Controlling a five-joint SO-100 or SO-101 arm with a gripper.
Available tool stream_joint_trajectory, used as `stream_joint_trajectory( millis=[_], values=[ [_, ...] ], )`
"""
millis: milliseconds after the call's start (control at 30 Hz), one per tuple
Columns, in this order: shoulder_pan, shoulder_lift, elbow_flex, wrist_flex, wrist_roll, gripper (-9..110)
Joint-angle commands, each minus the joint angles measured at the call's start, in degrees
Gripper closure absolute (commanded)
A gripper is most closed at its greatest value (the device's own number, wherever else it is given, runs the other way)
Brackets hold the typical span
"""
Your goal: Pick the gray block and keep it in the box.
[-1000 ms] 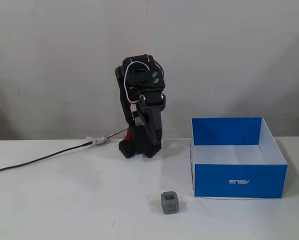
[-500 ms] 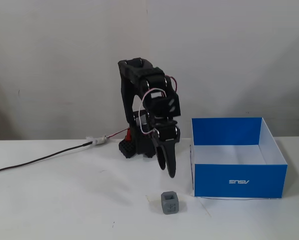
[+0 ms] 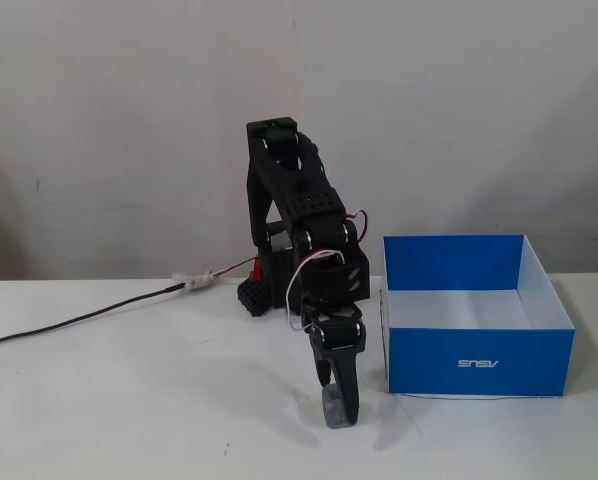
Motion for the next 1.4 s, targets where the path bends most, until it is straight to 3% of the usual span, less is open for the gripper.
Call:
stream_joint_trajectory(
  millis=[0,200,367,500,667,1000,1200,1367],
  values=[
    [-0.7,0.5,-4.1,-0.9,-0.4,65],
    [-0.6,-2.6,-4.0,-2.5,-0.6,73],
    [0.2,-3.3,-4.4,-3.2,-0.8,101],
    [0.8,-3.7,-5.6,-2.6,-0.8,101],
    [3.4,0.8,-12.4,6.6,-0.7,101],
    [3.3,21.9,-18.5,20.0,0.3,101],
    [-1.1,32.2,-20.2,24.0,-0.4,101],
    [-10.6,38.8,-20.0,24.2,-0.6,101]
  ],
)
